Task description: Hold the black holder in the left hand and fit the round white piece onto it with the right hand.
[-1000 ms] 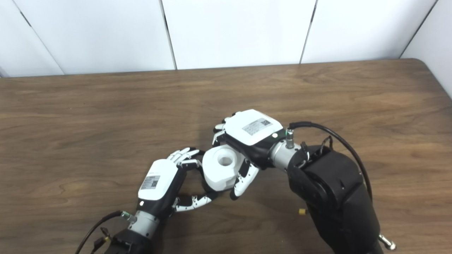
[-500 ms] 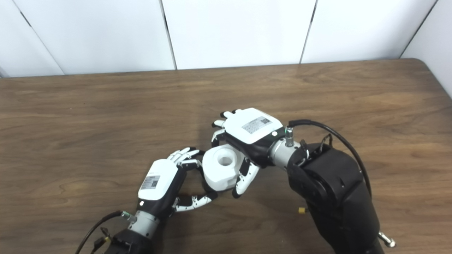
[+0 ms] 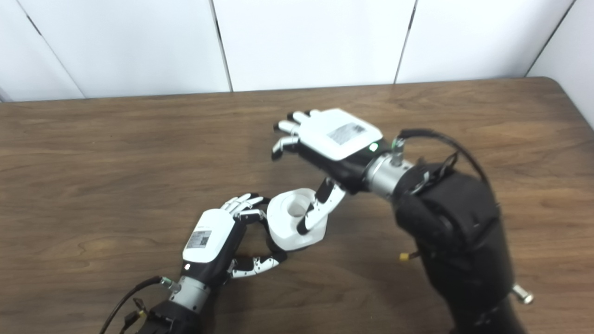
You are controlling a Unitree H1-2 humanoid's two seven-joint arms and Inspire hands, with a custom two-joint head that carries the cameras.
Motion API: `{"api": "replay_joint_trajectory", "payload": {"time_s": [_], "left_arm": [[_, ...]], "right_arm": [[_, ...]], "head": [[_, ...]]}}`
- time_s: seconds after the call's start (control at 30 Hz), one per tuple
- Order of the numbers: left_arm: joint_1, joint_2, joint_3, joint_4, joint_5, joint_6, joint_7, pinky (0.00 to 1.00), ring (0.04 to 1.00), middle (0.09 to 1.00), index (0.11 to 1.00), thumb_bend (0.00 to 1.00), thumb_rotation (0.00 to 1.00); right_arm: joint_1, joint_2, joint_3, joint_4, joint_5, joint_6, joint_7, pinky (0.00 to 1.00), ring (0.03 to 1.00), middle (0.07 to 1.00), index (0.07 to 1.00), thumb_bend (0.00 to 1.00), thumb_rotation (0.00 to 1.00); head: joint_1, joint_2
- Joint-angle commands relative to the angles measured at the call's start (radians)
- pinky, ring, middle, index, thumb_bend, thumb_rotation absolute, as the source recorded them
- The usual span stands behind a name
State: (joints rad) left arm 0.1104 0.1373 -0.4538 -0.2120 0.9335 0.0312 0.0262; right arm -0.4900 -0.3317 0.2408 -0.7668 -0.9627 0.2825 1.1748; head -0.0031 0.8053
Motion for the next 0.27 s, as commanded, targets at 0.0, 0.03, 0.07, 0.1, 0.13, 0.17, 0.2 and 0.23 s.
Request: {"api": "replay_joint_trajectory", "payload": {"time_s": [0.0,0.03,0.07,0.1,0.13,0.17,0.2,0.23], "left_arm": [[0.0,0.001,-0.01,0.036,0.013,0.013,-0.027,0.88,0.892,0.831,0.487,0.52,0.05],[0.0,0.001,-0.009,0.037,0.011,0.013,-0.028,0.88,0.893,0.831,0.487,0.52,0.05],[-0.001,0.001,-0.009,0.038,0.011,0.013,-0.028,0.88,0.894,0.832,0.487,0.52,0.05],[-0.001,0.002,-0.009,0.039,0.01,0.012,-0.027,0.88,0.893,0.831,0.487,0.52,0.05],[-0.002,0.002,-0.008,0.04,0.009,0.012,-0.026,0.88,0.893,0.831,0.487,0.52,0.05],[-0.002,0.002,-0.009,0.04,0.009,0.014,-0.028,0.88,0.893,0.831,0.487,0.52,0.05],[-0.002,0.003,-0.009,0.04,0.01,0.015,-0.03,0.89,0.896,0.833,0.487,0.52,0.05],[-0.002,0.003,-0.009,0.038,0.011,0.019,-0.035,0.89,0.896,0.833,0.487,0.52,0.05]], "right_arm": [[-0.078,-0.057,0.007,-0.033,0.045,0.134,0.094,0.98,1.0,0.965,0.82,1.0,0.5],[-0.091,-0.073,0.002,-0.04,0.066,0.162,0.094,0.98,1.0,0.963,0.82,1.0,0.5],[-0.098,-0.081,-0.009,-0.045,0.084,0.178,0.094,0.98,1.0,0.963,0.823,1.0,0.48],[-0.103,-0.087,-0.02,-0.048,0.098,0.185,0.094,0.98,1.0,0.963,0.825,1.0,0.47],[-0.107,-0.091,-0.032,-0.048,0.109,0.186,0.094,0.98,1.0,0.962,0.825,1.0,0.47],[-0.111,-0.096,-0.042,-0.047,0.122,0.187,0.094,0.99,1.0,0.96,0.829,1.0,0.46],[-0.113,-0.102,-0.052,-0.046,0.136,0.187,0.095,0.99,1.0,0.96,0.833,1.0,0.46],[-0.115,-0.105,-0.063,-0.044,0.148,0.187,0.095,1.0,1.0,0.961,0.838,1.0,0.46]], "head": [[0.0,0.001],[0.001,0.0],[0.001,0.0],[0.001,0.0],[0.002,-0.003],[0.002,-0.003],[0.002,-0.003],[0.002,-0.003]]}}
